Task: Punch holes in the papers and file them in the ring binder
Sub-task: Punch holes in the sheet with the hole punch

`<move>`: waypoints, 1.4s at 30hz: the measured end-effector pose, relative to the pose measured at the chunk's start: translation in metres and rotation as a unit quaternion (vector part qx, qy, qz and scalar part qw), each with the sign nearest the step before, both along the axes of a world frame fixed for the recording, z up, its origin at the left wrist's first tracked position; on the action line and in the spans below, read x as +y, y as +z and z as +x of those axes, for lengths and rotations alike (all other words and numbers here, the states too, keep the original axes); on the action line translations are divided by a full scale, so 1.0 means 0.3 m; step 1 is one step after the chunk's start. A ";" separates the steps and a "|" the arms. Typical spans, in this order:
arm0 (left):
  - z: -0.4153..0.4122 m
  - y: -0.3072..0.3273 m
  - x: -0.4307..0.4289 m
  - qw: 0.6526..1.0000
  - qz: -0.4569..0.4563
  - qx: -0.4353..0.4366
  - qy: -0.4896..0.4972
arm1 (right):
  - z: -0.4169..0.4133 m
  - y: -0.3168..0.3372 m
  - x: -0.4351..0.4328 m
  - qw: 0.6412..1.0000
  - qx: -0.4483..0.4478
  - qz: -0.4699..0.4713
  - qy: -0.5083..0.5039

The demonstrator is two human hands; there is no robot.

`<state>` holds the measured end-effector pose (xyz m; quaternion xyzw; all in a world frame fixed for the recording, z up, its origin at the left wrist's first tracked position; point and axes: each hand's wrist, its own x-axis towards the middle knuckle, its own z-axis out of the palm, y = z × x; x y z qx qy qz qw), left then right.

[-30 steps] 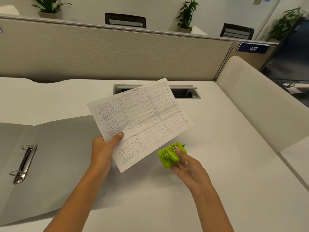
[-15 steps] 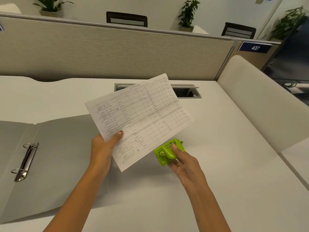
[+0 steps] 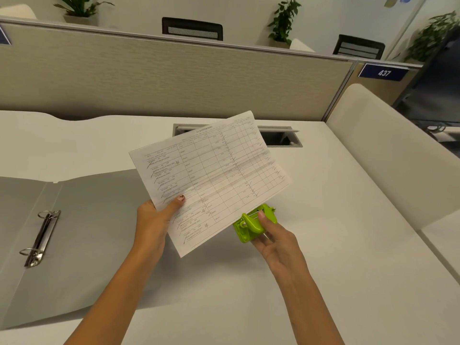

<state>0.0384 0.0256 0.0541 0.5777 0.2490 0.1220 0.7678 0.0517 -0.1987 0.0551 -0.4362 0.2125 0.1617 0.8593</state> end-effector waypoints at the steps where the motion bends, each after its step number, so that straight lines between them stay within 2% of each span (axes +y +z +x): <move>1: 0.000 -0.004 -0.002 1.000 0.002 0.002 -0.001 | 0.000 0.002 0.001 1.000 -0.004 0.002 0.003; 13: -0.011 -0.005 -0.023 1.000 0.017 -0.012 0.006 | -0.012 -0.017 0.034 0.997 -0.051 -0.051 -0.024; 20: -0.010 -0.010 -0.023 0.999 0.022 -0.013 -0.021 | -0.020 -0.004 0.052 0.996 -0.060 -0.065 -0.002; 33: -0.017 -0.018 -0.020 1.000 -0.001 -0.013 -0.025 | -0.003 0.001 0.019 0.999 -0.046 0.008 -0.013; 42: -0.014 -0.020 -0.022 1.000 0.003 -0.004 -0.020 | 0.001 0.000 0.018 0.998 -0.053 0.017 0.001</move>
